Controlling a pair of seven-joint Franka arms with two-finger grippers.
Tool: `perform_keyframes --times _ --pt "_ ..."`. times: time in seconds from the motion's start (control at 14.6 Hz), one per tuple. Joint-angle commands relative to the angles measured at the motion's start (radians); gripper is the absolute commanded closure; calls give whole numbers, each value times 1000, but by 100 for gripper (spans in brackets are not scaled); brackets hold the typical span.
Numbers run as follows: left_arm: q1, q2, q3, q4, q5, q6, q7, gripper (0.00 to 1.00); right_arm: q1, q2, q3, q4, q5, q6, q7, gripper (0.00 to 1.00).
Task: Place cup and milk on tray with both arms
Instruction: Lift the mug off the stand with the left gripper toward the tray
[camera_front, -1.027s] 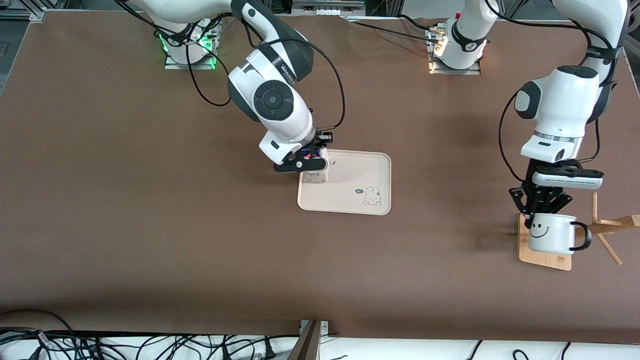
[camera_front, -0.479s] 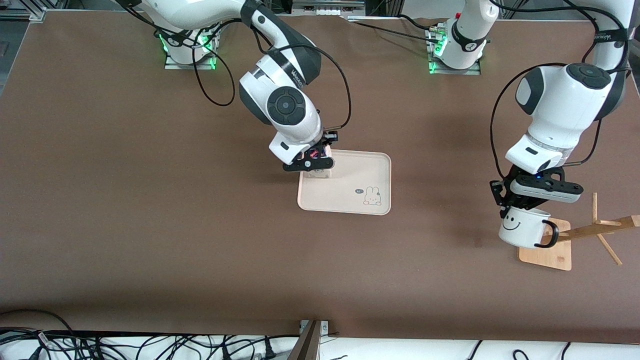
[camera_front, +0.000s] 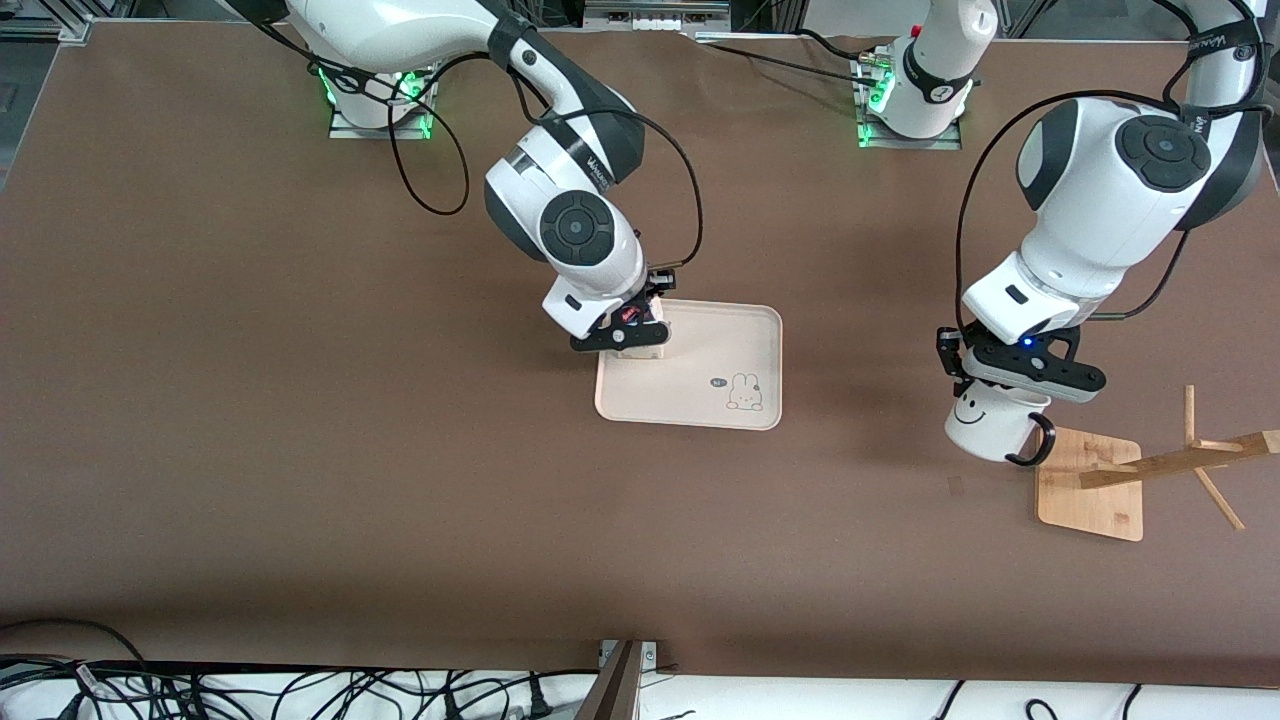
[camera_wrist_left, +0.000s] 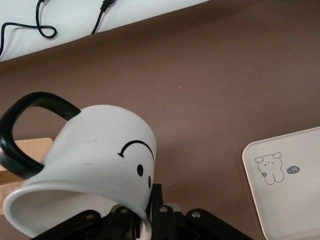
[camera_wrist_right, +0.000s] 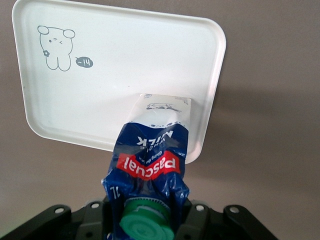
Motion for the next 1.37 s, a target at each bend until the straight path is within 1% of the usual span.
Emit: perform_keyframes --times 0.0,0.27,0.41,0.48,0.55,0.68,0.75,0.89,0.96,1.1,1.16,1.3 --pt "2 11 -7 40 -6 -58 -5 100 -12 20 2 35 9 -4 -25 58" --pt "-3 31 -19 78 -45 -152 -5 100 -12 28 -1 34 9 10 -30 57" --pt "-3 34 -19 83 -66 -184 -5 100 -7 29 -1 32 10 16 -24 56" --pt "-3 34 -19 83 -68 -192 -5 100 -4 29 -1 31 9 19 -25 53" --pt "-3 34 -19 83 -74 -200 -5 100 -5 35 -1 28 10 27 -24 47" --pt "-3 34 -19 83 -95 -204 -5 100 -10 40 -1 26 9 48 -25 21" --pt "-3 34 -19 83 -95 -206 -5 100 -10 40 -1 26 7 50 -24 0" --pt "-3 34 -19 86 -100 -230 -3 100 -9 34 -1 26 7 50 -17 0" --pt "-3 36 -21 97 -124 -249 -3 100 -9 29 -1 26 7 50 -14 0" --pt "-3 39 -41 103 -152 -273 -5 100 -9 11 -1 29 7 38 -14 0" --pt "-3 39 -57 106 -152 -292 -5 100 -16 -26 -1 29 12 22 -13 0" --pt "-4 54 -94 117 -151 -307 -6 100 -25 -92 -1 29 13 -71 -17 0"
